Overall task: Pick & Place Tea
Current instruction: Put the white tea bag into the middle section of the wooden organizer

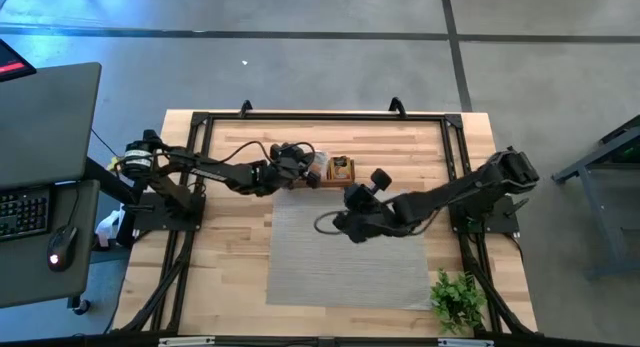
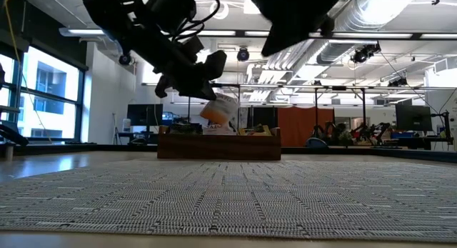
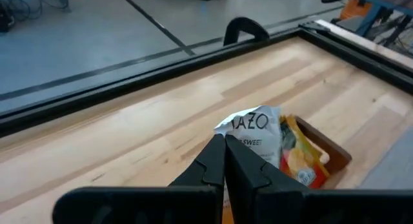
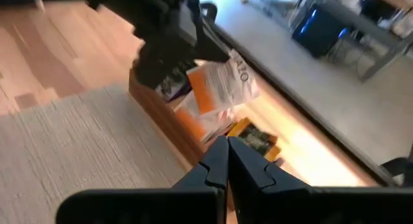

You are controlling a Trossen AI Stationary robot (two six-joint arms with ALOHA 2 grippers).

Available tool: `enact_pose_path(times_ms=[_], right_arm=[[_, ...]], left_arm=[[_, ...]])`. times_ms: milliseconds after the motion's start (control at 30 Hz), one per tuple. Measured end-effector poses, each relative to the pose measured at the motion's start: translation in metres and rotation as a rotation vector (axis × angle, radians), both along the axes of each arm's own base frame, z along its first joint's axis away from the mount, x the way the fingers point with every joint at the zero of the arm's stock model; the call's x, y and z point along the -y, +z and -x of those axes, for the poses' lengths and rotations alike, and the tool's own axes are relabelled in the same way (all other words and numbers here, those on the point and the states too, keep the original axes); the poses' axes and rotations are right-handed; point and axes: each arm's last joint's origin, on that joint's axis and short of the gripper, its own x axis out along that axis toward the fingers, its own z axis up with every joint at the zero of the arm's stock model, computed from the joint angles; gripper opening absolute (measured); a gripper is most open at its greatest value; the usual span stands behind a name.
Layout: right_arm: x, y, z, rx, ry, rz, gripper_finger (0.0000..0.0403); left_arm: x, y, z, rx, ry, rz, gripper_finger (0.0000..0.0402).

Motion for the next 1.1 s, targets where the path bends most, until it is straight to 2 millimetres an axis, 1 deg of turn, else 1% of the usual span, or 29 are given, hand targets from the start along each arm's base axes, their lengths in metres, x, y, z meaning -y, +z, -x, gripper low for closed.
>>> enact_pose_path(times_ms=[167,367,533,667,767,833,900,933,1000,1100], right_arm=[[0.018,-0.013,-0.015,-0.013,-0.026,-0.053,0.0001],[0.034,-0.025,-0.03,-0.046,0.036,-0.114,0.0001],[0.037,-0.029,-0.033,-0.062,0.044,-0.117,0.0001],[0.032,-0.029,-0.033,-0.06,0.063,-0.112,0.0001],[0.028,-0.028,-0.033,-0.07,0.085,-0.094,0.0001],[0.028,-0.028,-0.033,-0.076,0.089,-0.086,0.0001],[0.028,-0.028,-0.033,-0.076,0.087,-0.084,0.0001],[0.028,-0.028,-0.033,-0.078,0.086,-0.082,0.0001],[0.028,-0.028,-0.033,-0.081,0.088,-0.079,0.0001],[0.028,-0.028,-0.033,-0.081,0.089,-0.079,0.0002]], left_arm=[[0.0,-0.001,0.001,-0.014,-0.003,0.004,0.0001],[0.001,-0.003,0.001,-0.033,-0.027,0.013,0.0001],[0.001,-0.003,0.001,-0.053,-0.036,-0.002,0.0001],[-0.002,0.0,-0.001,-0.007,-0.036,0.004,0.0004],[-0.009,0.001,0.0,0.038,-0.021,0.049,0.0024],[-0.013,-0.007,-0.002,0.041,0.002,0.073,0.0043],[-0.017,-0.019,-0.001,-0.014,0.028,0.095,0.0063],[-0.017,-0.023,0.0,-0.03,0.042,0.101,0.0071],[-0.018,-0.023,-0.003,0.004,0.06,0.107,0.0086],[-0.017,-0.027,-0.004,-0.014,0.05,0.096,0.0098]])
